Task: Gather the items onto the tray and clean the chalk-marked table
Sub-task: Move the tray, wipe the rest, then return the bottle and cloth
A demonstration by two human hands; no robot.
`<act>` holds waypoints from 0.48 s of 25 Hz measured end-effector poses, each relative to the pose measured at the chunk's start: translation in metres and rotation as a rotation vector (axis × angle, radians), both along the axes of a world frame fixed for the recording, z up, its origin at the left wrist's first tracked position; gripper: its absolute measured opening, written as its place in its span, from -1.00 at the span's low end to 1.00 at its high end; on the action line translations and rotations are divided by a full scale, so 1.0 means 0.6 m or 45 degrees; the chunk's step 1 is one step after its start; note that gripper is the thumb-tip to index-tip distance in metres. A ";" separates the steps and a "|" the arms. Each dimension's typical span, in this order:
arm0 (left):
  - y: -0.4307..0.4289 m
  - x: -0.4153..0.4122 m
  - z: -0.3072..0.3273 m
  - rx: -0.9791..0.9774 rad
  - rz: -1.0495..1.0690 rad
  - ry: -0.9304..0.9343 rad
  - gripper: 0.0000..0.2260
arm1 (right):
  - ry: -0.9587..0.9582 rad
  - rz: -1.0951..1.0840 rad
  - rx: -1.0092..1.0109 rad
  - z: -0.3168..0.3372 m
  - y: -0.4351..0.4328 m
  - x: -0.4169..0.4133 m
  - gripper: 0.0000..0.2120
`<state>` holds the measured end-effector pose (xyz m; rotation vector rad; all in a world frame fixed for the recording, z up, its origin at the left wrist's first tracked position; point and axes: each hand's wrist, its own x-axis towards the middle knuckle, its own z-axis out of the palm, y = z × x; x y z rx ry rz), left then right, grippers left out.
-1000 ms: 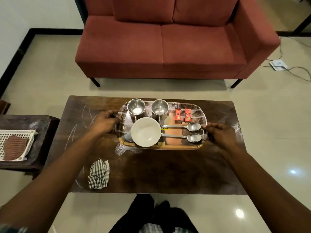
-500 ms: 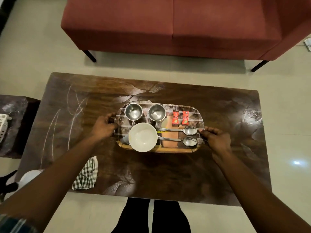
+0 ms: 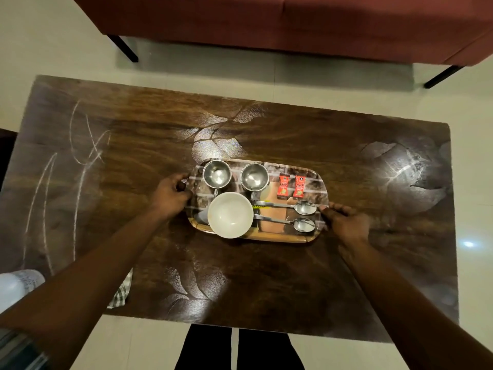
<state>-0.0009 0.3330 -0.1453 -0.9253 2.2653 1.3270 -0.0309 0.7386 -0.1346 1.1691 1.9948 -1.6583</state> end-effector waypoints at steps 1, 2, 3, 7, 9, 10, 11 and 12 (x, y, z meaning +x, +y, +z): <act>0.002 0.000 -0.004 0.007 0.007 0.003 -0.59 | -0.002 0.006 0.020 -0.005 0.000 0.000 -0.79; 0.003 0.001 -0.007 0.010 0.013 0.004 -0.59 | -0.007 0.015 0.045 -0.009 -0.001 0.001 -0.80; 0.005 0.000 -0.010 0.009 0.013 0.012 -0.59 | -0.012 0.027 0.070 -0.013 -0.002 0.001 -0.82; 0.004 0.001 -0.017 0.011 0.032 0.034 -0.59 | -0.042 0.016 0.074 -0.027 -0.004 0.003 -0.82; 0.007 0.003 -0.018 0.006 0.028 0.041 -0.60 | -0.079 -0.012 0.082 -0.036 -0.004 0.006 -0.79; 0.008 0.003 -0.018 -0.002 0.026 0.047 -0.60 | -0.093 -0.029 0.093 -0.039 -0.003 0.008 -0.78; 0.010 0.003 -0.019 -0.005 0.025 0.052 -0.59 | -0.103 -0.033 0.110 -0.042 -0.002 0.009 -0.77; 0.011 0.003 -0.020 -0.004 0.026 0.058 -0.59 | -0.108 -0.036 0.123 -0.043 -0.001 0.010 -0.77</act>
